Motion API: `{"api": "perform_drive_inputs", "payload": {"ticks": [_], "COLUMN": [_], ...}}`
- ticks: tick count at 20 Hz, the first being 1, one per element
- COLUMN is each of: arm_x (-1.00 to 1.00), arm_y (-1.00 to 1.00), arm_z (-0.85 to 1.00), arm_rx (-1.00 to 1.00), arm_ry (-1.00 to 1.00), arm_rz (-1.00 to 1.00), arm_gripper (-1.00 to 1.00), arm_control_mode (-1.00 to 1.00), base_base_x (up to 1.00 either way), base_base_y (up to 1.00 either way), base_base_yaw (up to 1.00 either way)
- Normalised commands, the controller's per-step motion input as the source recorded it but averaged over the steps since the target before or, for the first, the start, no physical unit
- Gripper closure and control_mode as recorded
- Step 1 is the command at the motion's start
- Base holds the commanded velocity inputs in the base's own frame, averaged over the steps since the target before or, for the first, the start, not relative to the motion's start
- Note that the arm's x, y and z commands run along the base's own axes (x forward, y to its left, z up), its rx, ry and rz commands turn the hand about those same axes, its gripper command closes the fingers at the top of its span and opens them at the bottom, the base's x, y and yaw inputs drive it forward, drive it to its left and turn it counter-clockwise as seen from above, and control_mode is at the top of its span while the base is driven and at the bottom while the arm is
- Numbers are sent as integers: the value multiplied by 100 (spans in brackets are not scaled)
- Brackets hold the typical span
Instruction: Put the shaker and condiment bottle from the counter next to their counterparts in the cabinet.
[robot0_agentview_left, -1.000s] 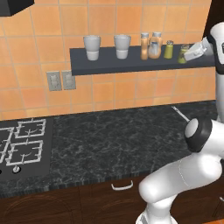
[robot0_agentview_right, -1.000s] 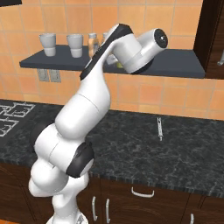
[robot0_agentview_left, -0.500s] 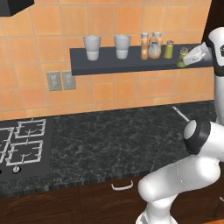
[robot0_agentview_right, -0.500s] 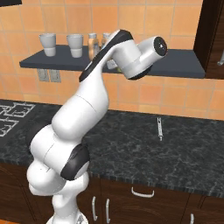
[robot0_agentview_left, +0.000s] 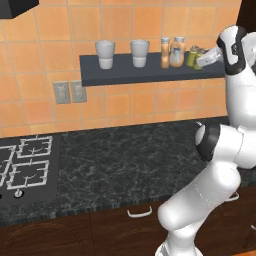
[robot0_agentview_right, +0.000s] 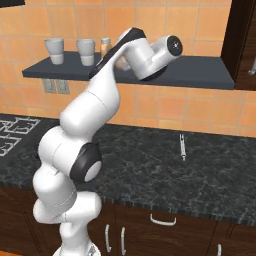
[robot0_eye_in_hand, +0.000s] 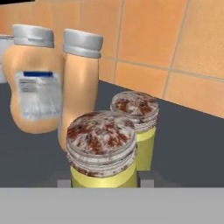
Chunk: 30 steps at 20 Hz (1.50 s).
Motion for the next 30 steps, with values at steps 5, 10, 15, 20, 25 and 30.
{"api": "perform_drive_inputs", "payload": {"ticks": [5, 10, 15, 20, 25, 30], "arm_x": [8, 0, 11, 29, 11, -10], "arm_y": [-42, -48, -9, 1, -27, -14], "arm_z": [-13, -24, -46, -23, 0, -1], "arm_rx": [7, 11, 2, 0, 7, 3], "arm_ry": [2, 0, 1, 15, 16, 7], "arm_rz": [2, 12, 6, 0, 0, 0], "arm_gripper": [100, 100, 100, -100, -100, -100], "arm_control_mode": [-100, -100, -100, -100, -100, -100], "base_base_x": [0, 0, 0, 0, 0, 0], "base_base_y": [0, 0, 0, 0, 0, 0], "base_base_yaw": [0, 0, 0, 0, 0, 0]}}
